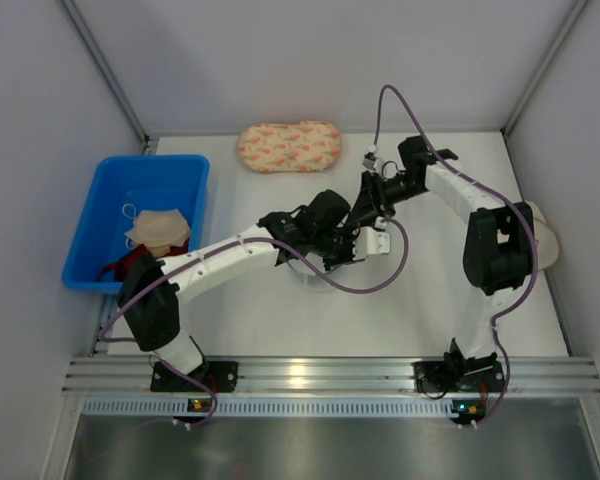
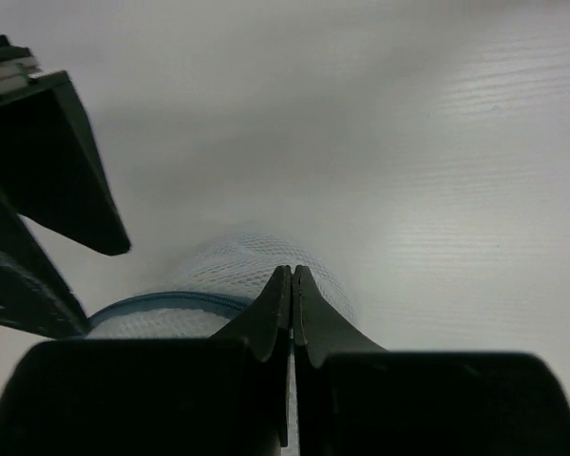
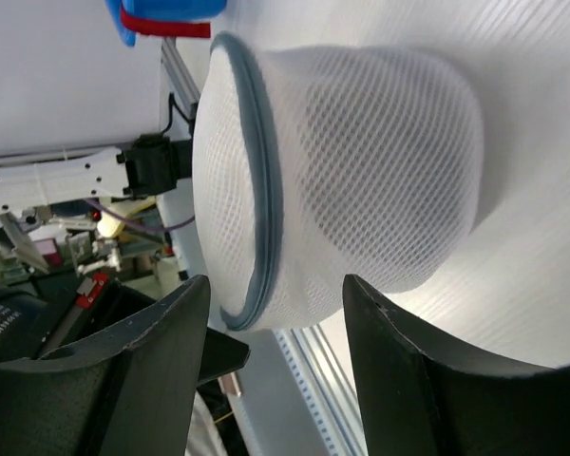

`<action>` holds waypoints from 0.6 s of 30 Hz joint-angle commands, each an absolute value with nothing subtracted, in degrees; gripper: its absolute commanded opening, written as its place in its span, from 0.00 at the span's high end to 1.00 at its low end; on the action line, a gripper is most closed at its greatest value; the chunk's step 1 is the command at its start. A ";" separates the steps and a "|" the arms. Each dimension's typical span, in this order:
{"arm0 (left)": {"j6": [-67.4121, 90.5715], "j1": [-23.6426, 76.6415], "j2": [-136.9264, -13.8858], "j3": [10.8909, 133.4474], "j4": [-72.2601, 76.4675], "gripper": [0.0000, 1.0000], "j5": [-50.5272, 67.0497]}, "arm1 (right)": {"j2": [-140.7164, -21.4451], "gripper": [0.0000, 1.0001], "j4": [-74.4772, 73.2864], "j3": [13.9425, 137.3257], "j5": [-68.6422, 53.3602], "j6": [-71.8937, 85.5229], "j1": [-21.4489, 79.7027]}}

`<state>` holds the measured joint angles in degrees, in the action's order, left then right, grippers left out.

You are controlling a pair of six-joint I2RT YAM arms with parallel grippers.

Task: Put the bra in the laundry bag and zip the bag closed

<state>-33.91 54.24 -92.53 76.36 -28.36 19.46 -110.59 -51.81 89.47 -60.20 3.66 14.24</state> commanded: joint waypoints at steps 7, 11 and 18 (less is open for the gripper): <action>-33.05 52.91 -94.13 80.95 -28.04 1.00 18.90 | -108.19 0.56 -55.02 83.76 -64.51 0.53 22.23; -33.40 53.00 -92.38 78.93 -28.12 1.00 20.30 | -110.30 0.96 -55.37 86.30 -62.84 0.61 21.97; -34.81 54.14 -87.45 71.47 -29.18 1.00 24.08 | -115.04 1.00 -55.02 91.84 -62.40 0.62 19.25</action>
